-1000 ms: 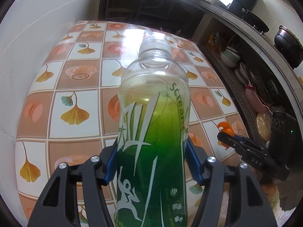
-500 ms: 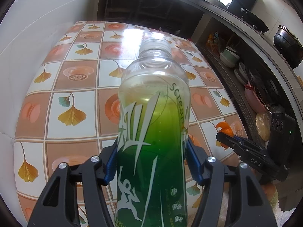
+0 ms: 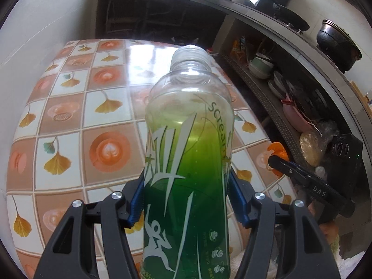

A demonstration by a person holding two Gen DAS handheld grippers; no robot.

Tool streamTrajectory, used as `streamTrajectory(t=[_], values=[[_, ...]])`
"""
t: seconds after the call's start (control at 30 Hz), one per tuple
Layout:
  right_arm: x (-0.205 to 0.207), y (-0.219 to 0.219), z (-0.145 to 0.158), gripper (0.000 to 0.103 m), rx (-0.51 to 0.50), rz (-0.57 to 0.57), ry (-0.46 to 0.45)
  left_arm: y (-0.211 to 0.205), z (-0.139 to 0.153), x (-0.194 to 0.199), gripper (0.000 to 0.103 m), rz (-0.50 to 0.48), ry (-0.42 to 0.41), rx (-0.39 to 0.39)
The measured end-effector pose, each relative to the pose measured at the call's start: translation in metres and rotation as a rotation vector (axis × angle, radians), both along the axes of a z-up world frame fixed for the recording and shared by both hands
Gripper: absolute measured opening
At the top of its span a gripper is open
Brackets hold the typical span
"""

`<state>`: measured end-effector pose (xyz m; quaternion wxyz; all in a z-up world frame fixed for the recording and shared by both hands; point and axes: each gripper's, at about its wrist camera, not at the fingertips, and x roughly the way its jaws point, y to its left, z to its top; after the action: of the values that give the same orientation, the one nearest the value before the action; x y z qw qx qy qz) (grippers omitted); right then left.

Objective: Collect trash
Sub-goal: 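Carry the bottle and peel to the blue basket and release both inside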

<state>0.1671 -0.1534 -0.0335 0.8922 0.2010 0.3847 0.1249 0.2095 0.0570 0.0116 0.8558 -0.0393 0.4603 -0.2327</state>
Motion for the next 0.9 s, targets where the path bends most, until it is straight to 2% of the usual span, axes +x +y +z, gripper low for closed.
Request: streamTrajectory(t=[0.2, 0.3, 0.4, 0.5, 0.63, 0.73, 0.9], values=[[-0.042, -0.085, 0.022, 0.019, -0.012, -0.219, -0.067, -0.093, 0.014, 0.015, 0.060, -0.175, -0.011, -0.012], [-0.070, -0.136, 0.024, 0.019, -0.030, -0.361, -0.079, -0.156, 0.010, 0.026, 0.060, -0.272, 0.038, -0.032], [-0.096, -0.185, 0.011, 0.019, -0.031, -0.494, -0.043, -0.223, -0.001, 0.040, 0.060, -0.359, 0.123, -0.057], [-0.115, -0.223, -0.015, 0.019, -0.022, -0.601, 0.024, -0.293, -0.022, 0.055, 0.060, -0.427, 0.226, -0.040], [-0.129, -0.259, -0.058, 0.019, 0.029, -0.695, 0.112, -0.377, -0.071, 0.076, 0.060, -0.461, 0.376, 0.055], [-0.125, -0.285, -0.094, 0.019, 0.071, -0.739, 0.178, -0.429, -0.110, 0.086, 0.060, -0.459, 0.440, 0.133], [-0.105, -0.317, -0.147, 0.019, 0.103, -0.774, 0.276, -0.493, -0.171, 0.095, 0.060, -0.463, 0.511, 0.234]])
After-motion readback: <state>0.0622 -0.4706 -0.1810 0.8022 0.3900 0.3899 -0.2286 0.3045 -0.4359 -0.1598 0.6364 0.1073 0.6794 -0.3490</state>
